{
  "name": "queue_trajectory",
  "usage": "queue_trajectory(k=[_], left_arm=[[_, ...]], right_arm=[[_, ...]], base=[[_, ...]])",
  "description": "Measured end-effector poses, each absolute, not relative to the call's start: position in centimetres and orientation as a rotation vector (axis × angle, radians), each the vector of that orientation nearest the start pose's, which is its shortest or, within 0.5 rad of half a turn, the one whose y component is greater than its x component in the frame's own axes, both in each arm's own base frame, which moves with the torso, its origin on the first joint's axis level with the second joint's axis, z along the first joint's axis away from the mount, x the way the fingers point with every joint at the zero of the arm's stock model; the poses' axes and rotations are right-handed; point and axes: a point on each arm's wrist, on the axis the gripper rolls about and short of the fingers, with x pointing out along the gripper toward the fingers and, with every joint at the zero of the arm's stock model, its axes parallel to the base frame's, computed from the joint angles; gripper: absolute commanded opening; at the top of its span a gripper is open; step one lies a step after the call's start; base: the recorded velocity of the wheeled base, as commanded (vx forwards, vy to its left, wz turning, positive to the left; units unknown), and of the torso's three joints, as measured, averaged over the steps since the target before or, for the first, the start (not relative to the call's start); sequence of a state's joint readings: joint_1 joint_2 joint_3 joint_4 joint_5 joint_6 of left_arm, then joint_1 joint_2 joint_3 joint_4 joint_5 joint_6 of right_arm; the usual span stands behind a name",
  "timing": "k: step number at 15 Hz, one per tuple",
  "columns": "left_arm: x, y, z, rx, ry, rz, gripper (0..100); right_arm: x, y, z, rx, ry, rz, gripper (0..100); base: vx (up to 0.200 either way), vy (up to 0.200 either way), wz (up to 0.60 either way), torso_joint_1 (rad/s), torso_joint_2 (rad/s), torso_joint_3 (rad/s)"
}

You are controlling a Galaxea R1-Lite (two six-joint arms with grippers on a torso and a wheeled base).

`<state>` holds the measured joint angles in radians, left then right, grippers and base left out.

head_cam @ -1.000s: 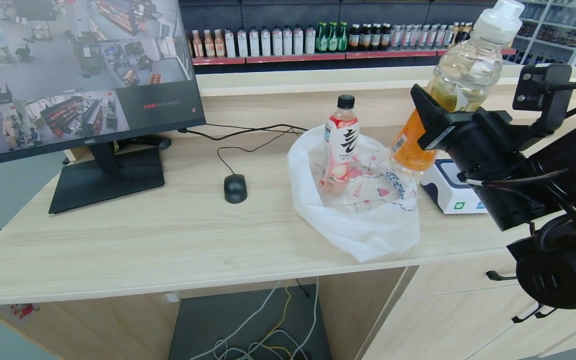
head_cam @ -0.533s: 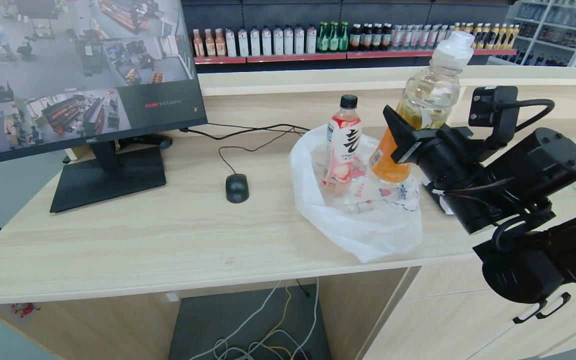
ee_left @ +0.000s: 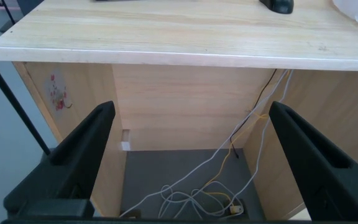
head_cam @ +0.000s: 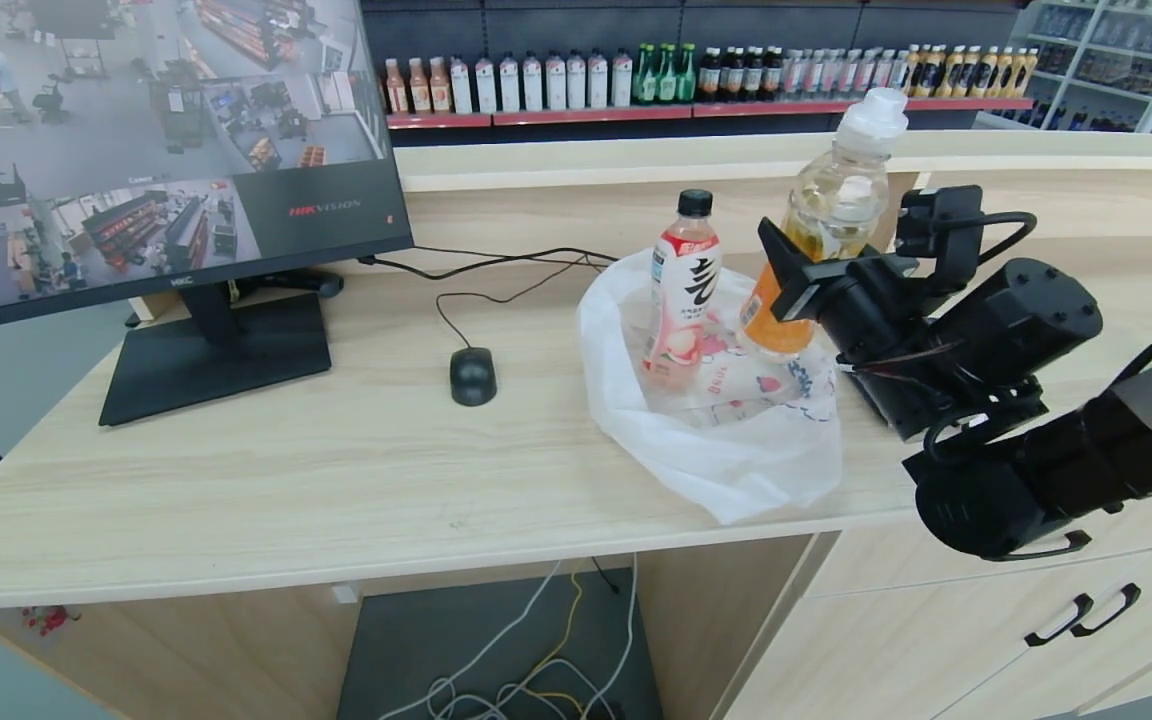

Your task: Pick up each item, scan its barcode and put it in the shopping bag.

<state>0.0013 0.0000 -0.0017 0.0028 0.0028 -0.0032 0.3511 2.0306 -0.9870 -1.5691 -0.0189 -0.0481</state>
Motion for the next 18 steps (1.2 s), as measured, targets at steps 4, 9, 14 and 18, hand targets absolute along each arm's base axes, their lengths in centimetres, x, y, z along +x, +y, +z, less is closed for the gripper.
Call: queue_trajectory(k=[4,9,14,18], left_arm=[[-2.3,0.0,7.6,-0.003,0.001,0.004,100],[-2.3,0.0,7.6,-0.002,0.001,0.004,100],[-2.3,0.0,7.6,-0.002,0.001,0.004,100],[-2.3,0.0,7.6,-0.002,0.001,0.004,100]], right_arm=[[36.7,12.8,19.1,0.039,-0.495,0.313,0],[37.9,13.3,17.9,0.032,-0.480,0.321,0],[38.3,13.3,16.7,0.016,-0.453,0.329,0],[38.5,13.2,15.9,0.013,-0.431,0.325,0]], base=[[0.000,0.000,0.00,0.000,0.00,0.000],[0.000,0.000,0.00,0.000,0.00,0.000],[0.000,0.000,0.00,0.000,0.00,0.000],[0.000,0.000,0.00,0.000,0.00,0.000]])
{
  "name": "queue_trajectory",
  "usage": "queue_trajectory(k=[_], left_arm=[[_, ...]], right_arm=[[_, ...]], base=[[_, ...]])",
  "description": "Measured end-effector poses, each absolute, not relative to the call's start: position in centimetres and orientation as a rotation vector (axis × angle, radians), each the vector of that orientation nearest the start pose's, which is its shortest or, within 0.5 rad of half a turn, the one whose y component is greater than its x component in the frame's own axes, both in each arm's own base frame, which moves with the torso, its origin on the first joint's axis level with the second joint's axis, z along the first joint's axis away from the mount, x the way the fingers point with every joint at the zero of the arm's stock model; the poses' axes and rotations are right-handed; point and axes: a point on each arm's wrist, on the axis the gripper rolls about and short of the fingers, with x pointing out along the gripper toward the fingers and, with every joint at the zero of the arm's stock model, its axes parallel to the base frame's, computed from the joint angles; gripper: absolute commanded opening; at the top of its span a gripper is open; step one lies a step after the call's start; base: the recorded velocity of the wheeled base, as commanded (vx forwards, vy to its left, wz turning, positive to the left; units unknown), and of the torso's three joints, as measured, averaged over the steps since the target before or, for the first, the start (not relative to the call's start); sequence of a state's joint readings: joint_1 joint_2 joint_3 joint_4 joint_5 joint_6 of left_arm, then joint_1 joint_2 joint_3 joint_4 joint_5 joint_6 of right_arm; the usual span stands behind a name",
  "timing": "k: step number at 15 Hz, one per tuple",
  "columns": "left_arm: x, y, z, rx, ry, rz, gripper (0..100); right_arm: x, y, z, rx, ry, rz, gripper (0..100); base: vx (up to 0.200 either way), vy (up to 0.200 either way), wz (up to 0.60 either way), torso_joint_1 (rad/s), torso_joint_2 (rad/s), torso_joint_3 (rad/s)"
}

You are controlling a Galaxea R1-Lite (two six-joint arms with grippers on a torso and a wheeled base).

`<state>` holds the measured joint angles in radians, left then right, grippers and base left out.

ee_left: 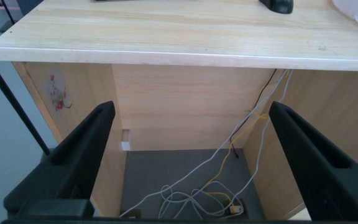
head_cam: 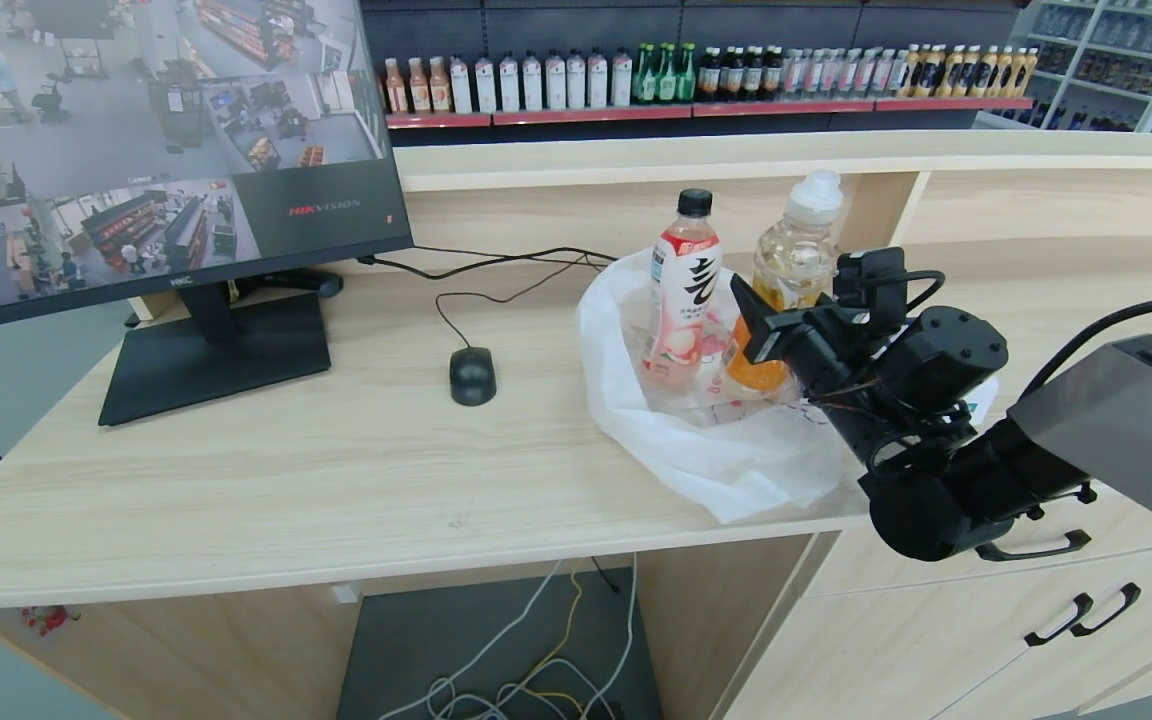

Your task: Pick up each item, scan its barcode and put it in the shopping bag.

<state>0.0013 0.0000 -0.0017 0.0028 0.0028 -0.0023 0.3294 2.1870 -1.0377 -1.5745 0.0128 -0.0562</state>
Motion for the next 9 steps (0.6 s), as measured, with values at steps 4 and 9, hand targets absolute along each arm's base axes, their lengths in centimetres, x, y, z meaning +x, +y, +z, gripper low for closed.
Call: queue_trajectory(k=[4,9], left_arm=[[-2.29,0.00,7.57,-0.003,0.001,0.004,100],[-2.29,0.00,7.57,-0.003,0.001,0.004,100]], right_arm=[[38.58,13.18,15.11,0.011,-0.406,0.326,0],[38.67,13.25,14.77,0.009,-0.396,0.328,0]], base=[[0.000,0.000,0.00,0.000,0.00,0.000],[0.000,0.000,0.00,0.000,0.00,0.000]])
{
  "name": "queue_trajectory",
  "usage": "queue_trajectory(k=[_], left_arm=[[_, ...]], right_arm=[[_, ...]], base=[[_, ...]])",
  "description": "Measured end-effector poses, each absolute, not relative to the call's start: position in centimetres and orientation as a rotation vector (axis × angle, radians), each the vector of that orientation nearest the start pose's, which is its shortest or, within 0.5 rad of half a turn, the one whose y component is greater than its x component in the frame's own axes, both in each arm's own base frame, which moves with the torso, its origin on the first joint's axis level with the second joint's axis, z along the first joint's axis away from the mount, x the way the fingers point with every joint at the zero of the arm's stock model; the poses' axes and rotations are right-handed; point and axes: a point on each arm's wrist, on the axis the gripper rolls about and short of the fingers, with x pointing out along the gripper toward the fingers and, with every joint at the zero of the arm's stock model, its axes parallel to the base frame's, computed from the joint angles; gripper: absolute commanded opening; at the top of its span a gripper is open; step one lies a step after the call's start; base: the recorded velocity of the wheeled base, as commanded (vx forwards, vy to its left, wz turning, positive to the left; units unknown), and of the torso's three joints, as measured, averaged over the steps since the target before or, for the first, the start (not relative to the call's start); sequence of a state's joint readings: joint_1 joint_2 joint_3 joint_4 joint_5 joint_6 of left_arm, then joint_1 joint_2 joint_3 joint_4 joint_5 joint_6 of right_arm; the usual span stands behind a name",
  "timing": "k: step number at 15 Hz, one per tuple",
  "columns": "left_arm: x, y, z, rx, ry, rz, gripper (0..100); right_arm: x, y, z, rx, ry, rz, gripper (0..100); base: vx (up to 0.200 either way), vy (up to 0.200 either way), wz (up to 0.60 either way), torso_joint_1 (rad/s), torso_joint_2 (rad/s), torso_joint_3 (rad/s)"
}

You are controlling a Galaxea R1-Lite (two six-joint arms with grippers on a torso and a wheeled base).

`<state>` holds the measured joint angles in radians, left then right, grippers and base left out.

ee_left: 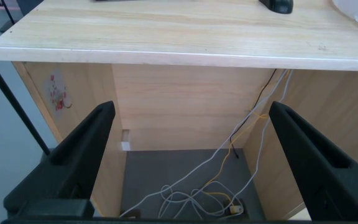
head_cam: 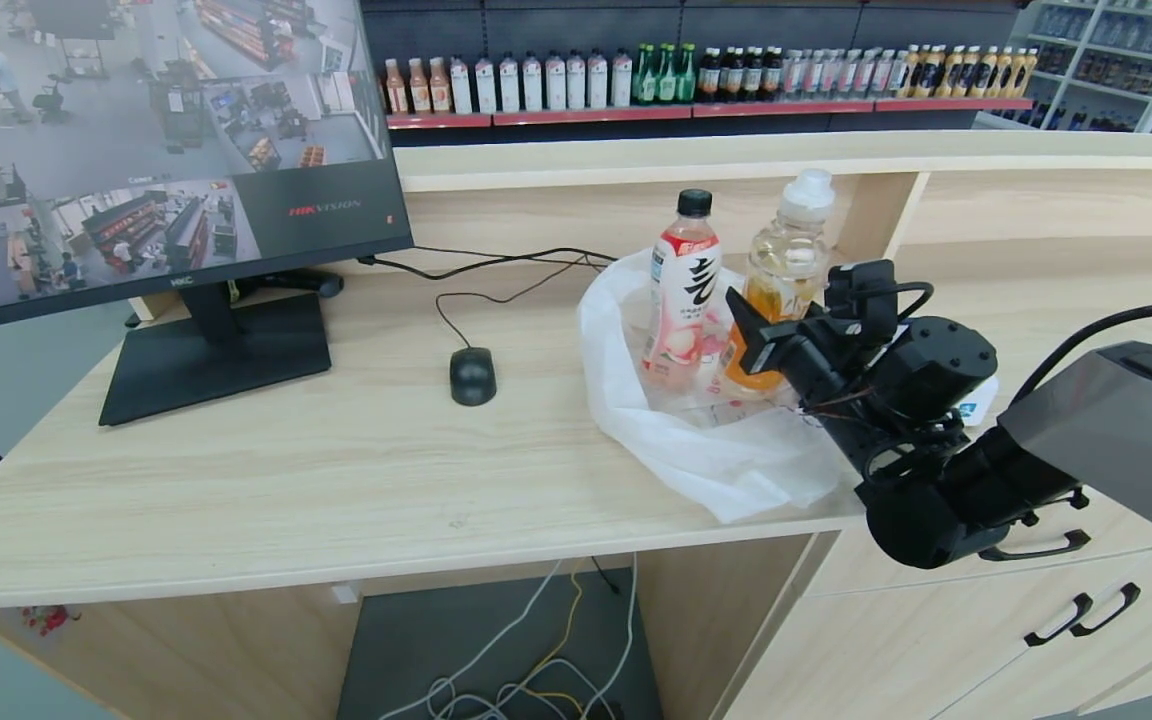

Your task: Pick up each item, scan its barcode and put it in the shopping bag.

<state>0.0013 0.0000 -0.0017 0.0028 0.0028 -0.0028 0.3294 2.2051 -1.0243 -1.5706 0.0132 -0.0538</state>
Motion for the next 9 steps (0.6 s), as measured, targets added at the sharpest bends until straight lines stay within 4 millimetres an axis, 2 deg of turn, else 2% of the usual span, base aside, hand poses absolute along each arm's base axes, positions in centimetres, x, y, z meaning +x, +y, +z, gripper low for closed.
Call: queue_trajectory(k=[9], left_arm=[[-2.29,0.00,7.56,-0.002,0.001,0.004,100]], right_arm=[[38.67,13.36,14.77,0.010,-0.395,0.329,0]], base=[[0.000,0.000,0.00,0.000,0.00,0.000]])
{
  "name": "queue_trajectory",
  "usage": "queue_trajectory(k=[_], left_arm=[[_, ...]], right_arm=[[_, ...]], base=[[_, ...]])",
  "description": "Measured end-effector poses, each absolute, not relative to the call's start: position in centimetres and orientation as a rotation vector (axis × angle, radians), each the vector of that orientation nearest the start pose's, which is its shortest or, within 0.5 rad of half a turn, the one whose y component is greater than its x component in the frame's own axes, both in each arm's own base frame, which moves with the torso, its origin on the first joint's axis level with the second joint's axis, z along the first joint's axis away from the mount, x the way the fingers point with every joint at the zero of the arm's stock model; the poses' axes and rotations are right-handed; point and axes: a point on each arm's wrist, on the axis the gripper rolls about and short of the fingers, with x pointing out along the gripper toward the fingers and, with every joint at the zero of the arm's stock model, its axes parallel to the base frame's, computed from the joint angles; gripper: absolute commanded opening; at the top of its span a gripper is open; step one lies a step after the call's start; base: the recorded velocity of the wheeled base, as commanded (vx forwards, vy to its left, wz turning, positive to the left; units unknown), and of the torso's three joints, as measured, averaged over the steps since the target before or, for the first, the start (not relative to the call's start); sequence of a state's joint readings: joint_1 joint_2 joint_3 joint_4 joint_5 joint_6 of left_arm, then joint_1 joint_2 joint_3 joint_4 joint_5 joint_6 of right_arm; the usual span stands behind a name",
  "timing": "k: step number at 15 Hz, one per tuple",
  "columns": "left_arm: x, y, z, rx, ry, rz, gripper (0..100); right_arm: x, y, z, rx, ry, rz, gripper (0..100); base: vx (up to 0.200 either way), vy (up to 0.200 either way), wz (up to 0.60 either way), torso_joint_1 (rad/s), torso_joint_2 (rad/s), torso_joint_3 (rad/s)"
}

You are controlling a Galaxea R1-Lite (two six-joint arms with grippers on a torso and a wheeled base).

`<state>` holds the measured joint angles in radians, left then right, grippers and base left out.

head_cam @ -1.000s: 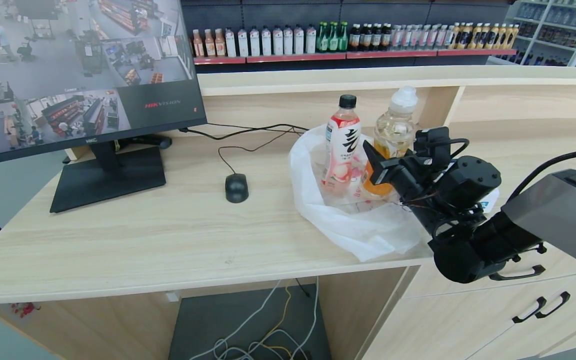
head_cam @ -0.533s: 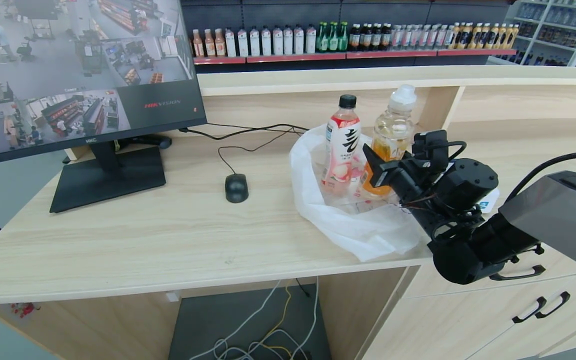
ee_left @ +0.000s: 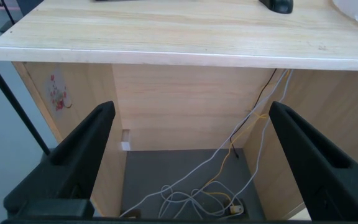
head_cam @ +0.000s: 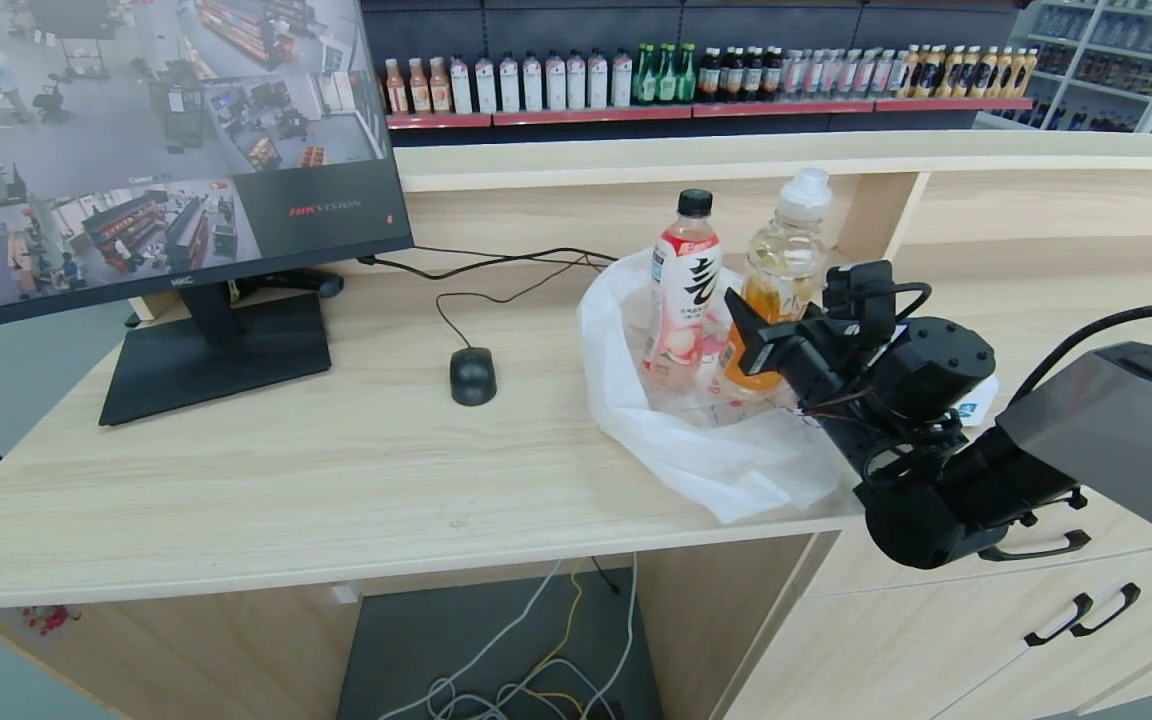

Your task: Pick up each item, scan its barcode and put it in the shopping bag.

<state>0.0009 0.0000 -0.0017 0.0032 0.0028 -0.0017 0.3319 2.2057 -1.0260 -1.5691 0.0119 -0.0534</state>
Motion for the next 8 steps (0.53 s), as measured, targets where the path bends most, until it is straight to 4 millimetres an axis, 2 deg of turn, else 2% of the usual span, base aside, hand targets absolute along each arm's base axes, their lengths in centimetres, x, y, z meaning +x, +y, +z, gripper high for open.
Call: queue_trajectory(k=[1,2,8], left_arm=[[-2.29,0.00,7.57,-0.002,0.001,0.004,100],[-2.29,0.00,7.56,-0.001,0.001,0.004,100],[-2.29,0.00,7.57,-0.002,0.001,0.004,100]], right_arm=[[38.66,13.45,14.80,0.011,-0.396,0.331,0],[38.64,13.51,14.81,0.012,-0.396,0.332,100],[38.34,13.40,15.25,0.012,-0.404,0.331,100]], base=[[0.000,0.000,0.00,0.000,0.00,0.000],[0.000,0.000,0.00,0.000,0.00,0.000],[0.000,0.000,0.00,0.000,0.00,0.000]])
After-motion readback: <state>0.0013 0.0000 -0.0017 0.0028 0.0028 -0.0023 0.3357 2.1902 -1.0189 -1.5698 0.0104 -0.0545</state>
